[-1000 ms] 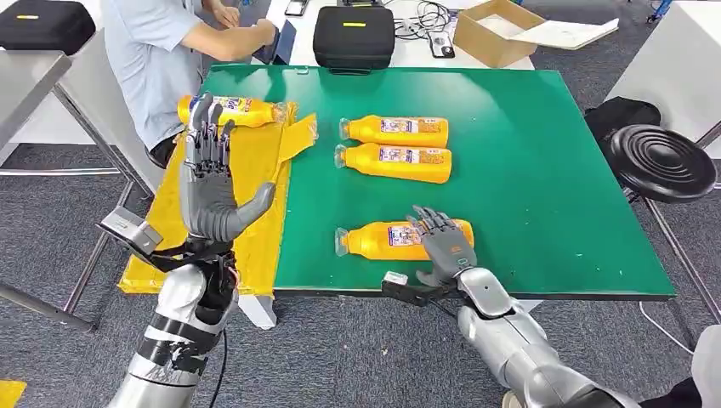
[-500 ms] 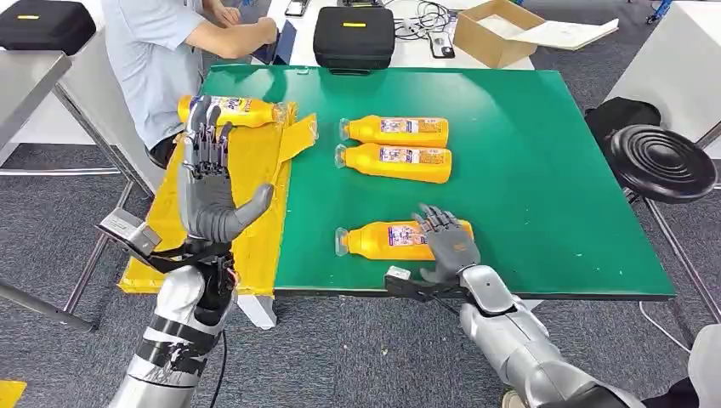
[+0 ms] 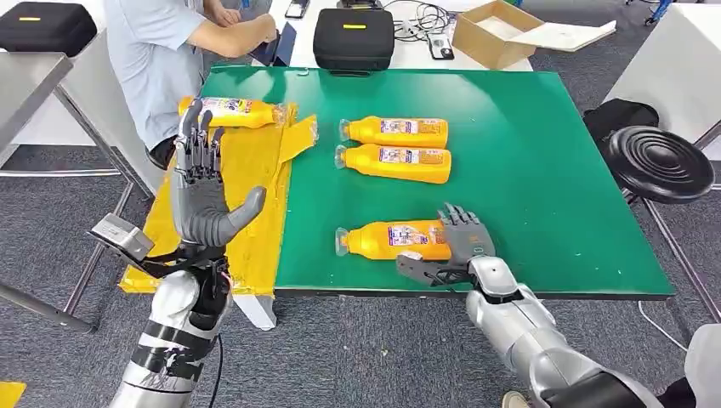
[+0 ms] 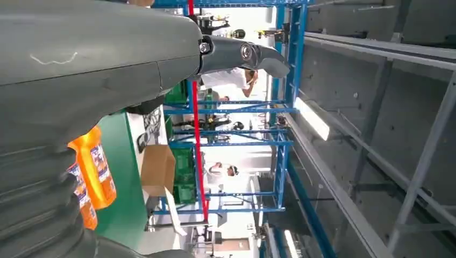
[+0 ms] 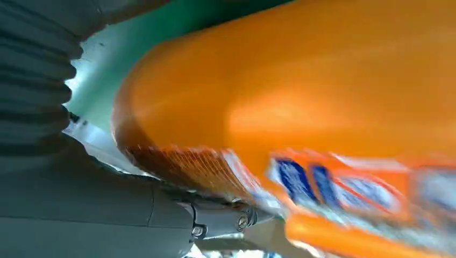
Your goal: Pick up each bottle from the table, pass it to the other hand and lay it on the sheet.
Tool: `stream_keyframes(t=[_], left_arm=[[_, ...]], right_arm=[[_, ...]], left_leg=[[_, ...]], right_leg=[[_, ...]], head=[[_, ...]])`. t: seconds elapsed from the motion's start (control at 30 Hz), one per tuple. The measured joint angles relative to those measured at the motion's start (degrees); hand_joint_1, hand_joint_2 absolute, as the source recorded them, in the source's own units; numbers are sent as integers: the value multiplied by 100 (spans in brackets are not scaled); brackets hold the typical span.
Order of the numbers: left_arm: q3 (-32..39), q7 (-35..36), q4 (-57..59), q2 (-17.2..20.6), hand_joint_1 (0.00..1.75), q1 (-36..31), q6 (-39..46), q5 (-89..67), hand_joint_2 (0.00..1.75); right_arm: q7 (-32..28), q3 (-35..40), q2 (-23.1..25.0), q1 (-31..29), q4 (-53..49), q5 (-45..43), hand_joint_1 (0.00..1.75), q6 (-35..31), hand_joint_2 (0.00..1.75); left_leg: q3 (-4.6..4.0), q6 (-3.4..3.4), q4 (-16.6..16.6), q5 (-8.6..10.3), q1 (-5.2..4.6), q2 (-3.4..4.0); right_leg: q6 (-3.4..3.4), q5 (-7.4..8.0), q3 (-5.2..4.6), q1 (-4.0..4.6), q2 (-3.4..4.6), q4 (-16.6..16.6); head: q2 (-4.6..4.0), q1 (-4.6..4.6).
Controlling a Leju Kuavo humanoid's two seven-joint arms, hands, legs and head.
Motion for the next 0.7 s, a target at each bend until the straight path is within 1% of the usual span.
stream_keyframes(t=[0.17,0.2,0.23,0.27,0.43,0.57,0.63,0.7], left_arm=[[9,0,-2,0,0,3,0,0,175],[11,0,-2,0,0,3,0,0,175],[13,0,-2,0,0,3,0,0,175],[13,0,-2,0,0,3,-2,0,175],[13,2,-2,0,0,3,-11,0,175],[18,2,-2,0,0,1,-63,0,175],[17,2,-2,0,0,1,-72,9,175],[20,2,-2,0,0,1,-81,9,175]], right_arm=[[2,-28,-28,-6,59,4,0,26,0],[0,-33,-31,-13,70,4,5,28,175],[0,-33,-33,-20,81,22,145,28,175],[-4,-33,-33,-26,85,39,175,39,175],[-140,-90,-52,-90,138,-72,175,315,175],[-220,-155,-92,-140,188,-170,175,574,175],[-340,-201,-107,-146,196,-255,175,603,175],[-589,-286,-118,-129,199,-429,175,504,175]], left_leg=[[0,0,0,0,0,0],[0,0,0,0,1,0],[0,0,0,0,1,-1],[0,-1,0,0,1,-1],[1,0,0,-1,1,1],[19,0,0,-2,1,1],[24,1,0,-2,1,-2],[26,1,0,-1,1,-4]], right_leg=[[0,0,0,1,0,1],[0,0,-1,1,0,1],[0,0,-1,1,0,1],[0,0,-2,1,0,1],[0,0,-1,1,0,0],[0,-1,14,1,0,-6],[0,-1,20,1,-1,-7],[0,-1,25,1,-2,-6]], head=[[0,0],[0,0],[0,0],[0,0],[0,2],[0,2],[0,2],[0,2]])
